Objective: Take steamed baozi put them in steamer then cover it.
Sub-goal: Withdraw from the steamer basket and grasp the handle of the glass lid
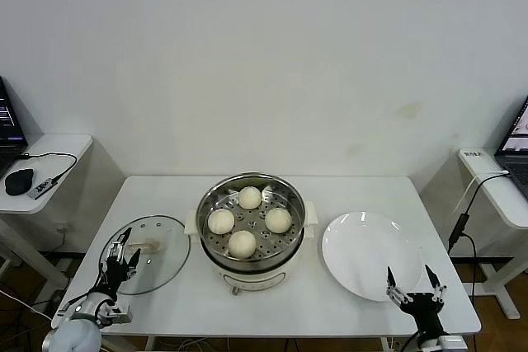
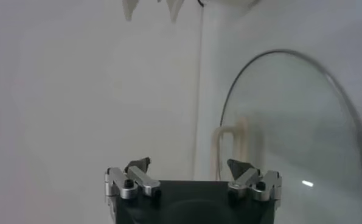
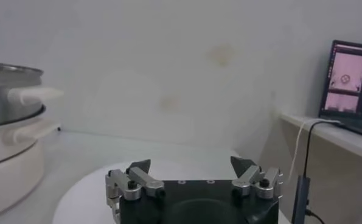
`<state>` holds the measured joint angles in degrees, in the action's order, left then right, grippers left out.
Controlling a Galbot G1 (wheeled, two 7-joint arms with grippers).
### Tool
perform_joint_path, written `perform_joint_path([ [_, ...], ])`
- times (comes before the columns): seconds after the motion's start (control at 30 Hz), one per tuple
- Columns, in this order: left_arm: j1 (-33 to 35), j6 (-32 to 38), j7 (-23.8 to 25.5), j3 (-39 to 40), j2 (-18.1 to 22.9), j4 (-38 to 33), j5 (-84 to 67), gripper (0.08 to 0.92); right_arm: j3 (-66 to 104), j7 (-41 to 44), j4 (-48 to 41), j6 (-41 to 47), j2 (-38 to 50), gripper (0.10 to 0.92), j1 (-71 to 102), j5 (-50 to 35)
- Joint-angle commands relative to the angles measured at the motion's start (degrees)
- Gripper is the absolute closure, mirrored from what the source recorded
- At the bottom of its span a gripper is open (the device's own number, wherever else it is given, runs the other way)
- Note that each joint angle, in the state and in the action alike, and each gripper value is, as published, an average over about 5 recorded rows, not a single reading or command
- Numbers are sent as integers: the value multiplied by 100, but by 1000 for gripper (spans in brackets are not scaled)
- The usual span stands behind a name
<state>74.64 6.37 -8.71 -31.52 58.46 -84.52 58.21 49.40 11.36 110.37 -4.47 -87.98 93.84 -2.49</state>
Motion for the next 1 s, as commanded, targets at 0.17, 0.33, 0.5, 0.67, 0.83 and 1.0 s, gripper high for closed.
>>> perform_joint_path([
  [0.17, -812, -13, 33, 402, -41, 687, 121, 177, 13, 10, -141, -23, -70, 203, 2, 127],
  [0.33, -996, -11, 26, 476, -25, 941, 126, 177, -10, 19, -219, -22, -92, 203, -38, 176],
  [0.5, -1167, 17, 0, 505, -25, 1211, 109, 177, -25, 34, -275, -7, -103, 203, -84, 193],
  [0.67, -1267, 39, -32, 528, -24, 1328, 67, 177, -54, 48, -322, 2, -108, 203, -115, 213],
  [0.83, -1300, 46, -41, 556, -32, 1385, 20, 242, -75, 59, -363, 9, -107, 203, -141, 235],
  [1.0, -1332, 114, -115, 591, 4, 1510, -9, 390, -77, 66, -386, -1, -95, 203, -171, 225],
])
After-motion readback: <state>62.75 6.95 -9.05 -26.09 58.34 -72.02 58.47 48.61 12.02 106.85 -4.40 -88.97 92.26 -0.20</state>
